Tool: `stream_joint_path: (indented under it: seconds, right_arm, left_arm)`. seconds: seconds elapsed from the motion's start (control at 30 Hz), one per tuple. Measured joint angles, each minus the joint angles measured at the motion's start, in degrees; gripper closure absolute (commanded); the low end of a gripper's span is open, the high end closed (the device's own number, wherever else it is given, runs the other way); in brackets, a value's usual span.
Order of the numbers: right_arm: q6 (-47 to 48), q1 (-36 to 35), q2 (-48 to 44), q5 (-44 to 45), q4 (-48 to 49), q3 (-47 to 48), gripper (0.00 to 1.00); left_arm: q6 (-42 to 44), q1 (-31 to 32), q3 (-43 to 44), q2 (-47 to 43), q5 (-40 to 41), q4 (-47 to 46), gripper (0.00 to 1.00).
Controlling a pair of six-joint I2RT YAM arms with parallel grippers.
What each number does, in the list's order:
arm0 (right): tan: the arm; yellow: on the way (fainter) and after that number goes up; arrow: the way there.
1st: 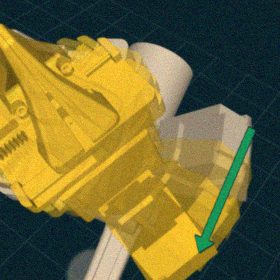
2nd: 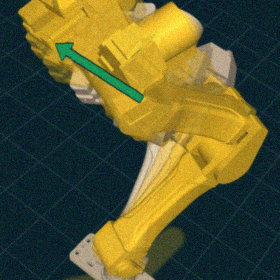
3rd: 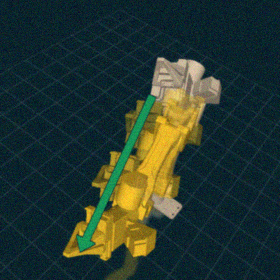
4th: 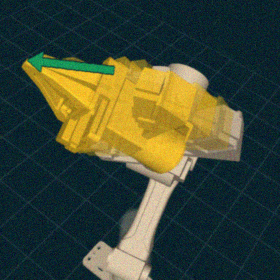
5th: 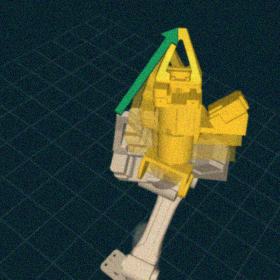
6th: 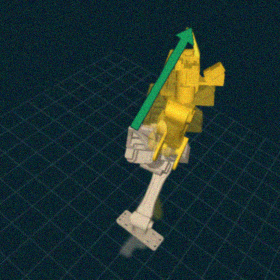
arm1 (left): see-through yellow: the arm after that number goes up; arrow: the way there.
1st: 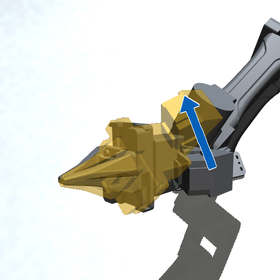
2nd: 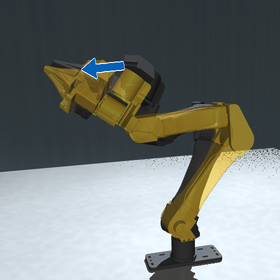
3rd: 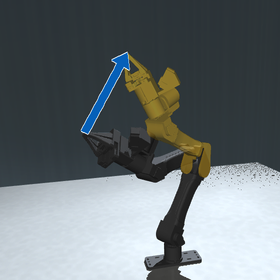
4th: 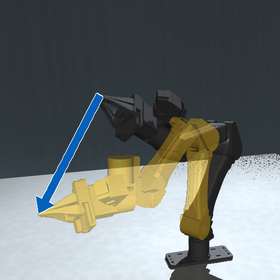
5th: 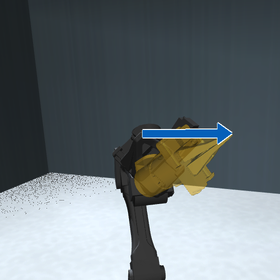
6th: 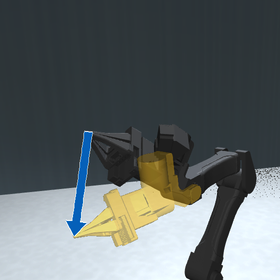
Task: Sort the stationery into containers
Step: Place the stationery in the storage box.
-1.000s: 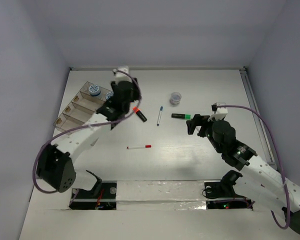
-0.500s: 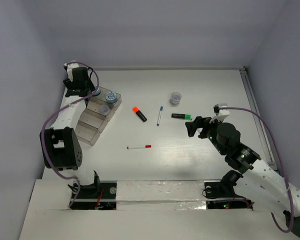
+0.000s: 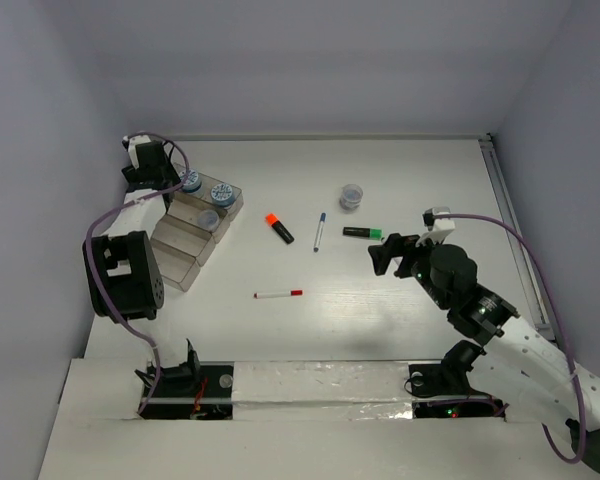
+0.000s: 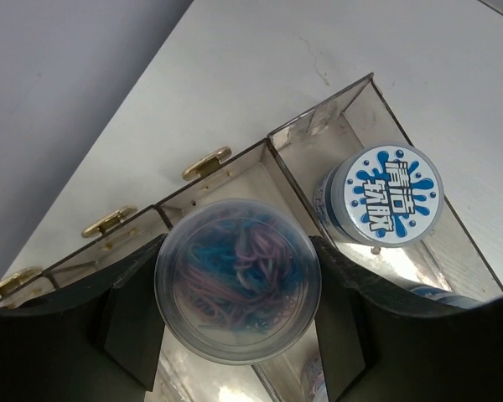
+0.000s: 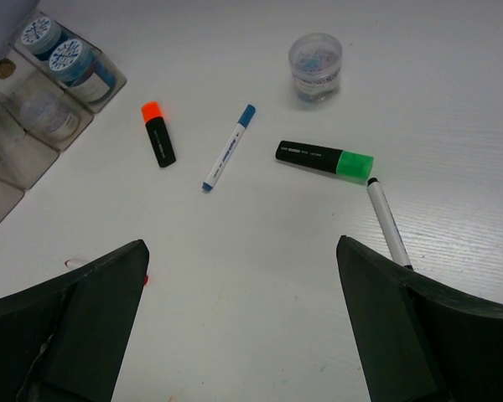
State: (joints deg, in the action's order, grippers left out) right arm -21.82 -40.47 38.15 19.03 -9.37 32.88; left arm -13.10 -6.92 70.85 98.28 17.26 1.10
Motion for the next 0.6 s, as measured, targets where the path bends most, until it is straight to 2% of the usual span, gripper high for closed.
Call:
stream_joint_path:
  seconds: [0.5,0.57,0.6]
  right_arm:
    - [0.0,0.0,1.0,0.0,0.6,0.0,0.00]
    - [0.0,0.0,1.0,0.0,0.7,0.0,0.00]
    - [0.0,0.0,1.0,0.0,0.8,0.0,0.00]
  left_arm:
    - [2.4,0.1,0.0,5.1,-1.1,-2.6,0.54]
    - [2.6,0.1,0.0,5.6,-0.7,-2.7,0.52]
    - [2.6,0.1,0.0,5.8,-0.6,-2.7,0.46]
